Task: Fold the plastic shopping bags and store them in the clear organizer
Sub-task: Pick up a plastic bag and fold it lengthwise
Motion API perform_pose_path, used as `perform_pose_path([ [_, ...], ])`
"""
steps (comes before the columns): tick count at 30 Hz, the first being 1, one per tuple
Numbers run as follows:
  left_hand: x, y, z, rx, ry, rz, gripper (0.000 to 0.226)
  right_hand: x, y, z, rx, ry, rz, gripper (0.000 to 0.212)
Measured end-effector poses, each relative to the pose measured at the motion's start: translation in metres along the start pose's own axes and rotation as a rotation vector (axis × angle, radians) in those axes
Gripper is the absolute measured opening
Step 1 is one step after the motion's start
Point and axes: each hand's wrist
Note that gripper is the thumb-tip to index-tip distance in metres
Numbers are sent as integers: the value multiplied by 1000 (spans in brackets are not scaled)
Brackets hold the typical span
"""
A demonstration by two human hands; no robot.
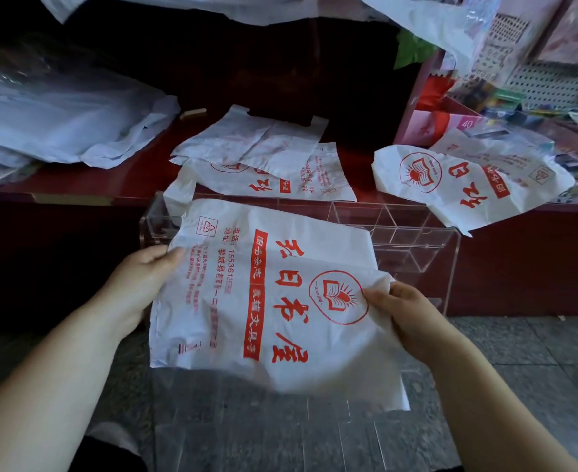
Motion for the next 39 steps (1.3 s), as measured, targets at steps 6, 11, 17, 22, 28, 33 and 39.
perform_pose_path([
  [6, 0, 6, 11, -157, 53, 202, 12, -1, 9, 1, -58, 11, -124, 15],
  [11, 0, 12, 19, -302, 94, 193, 31, -3, 13, 5, -123, 79, -139, 23],
  [17, 9, 12, 15, -131, -126, 333, 61, -2, 15, 4, -127, 286, -113, 61],
  [22, 16, 11, 14, -160, -301, 359, 61, -13, 10, 10, -64, 377, -119, 55],
  [28, 21, 21, 14, -344, -137, 64, 6, -18, 20, 13, 28, 182, 696, 31],
  [33, 13, 11, 4, -163, 10, -42, 64, -12, 17, 2, 79, 180, 884, 15],
  [39, 10, -1, 4, 147, -177, -207, 21, -12, 11, 11, 52, 269, 499, 36],
])
Point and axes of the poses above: each hand's wrist, its own z-axis away from the middle knuckle, its own y-axis out of the back of the hand, x = y × z, and after that the axes turned 14 degrees about -x, right-handed
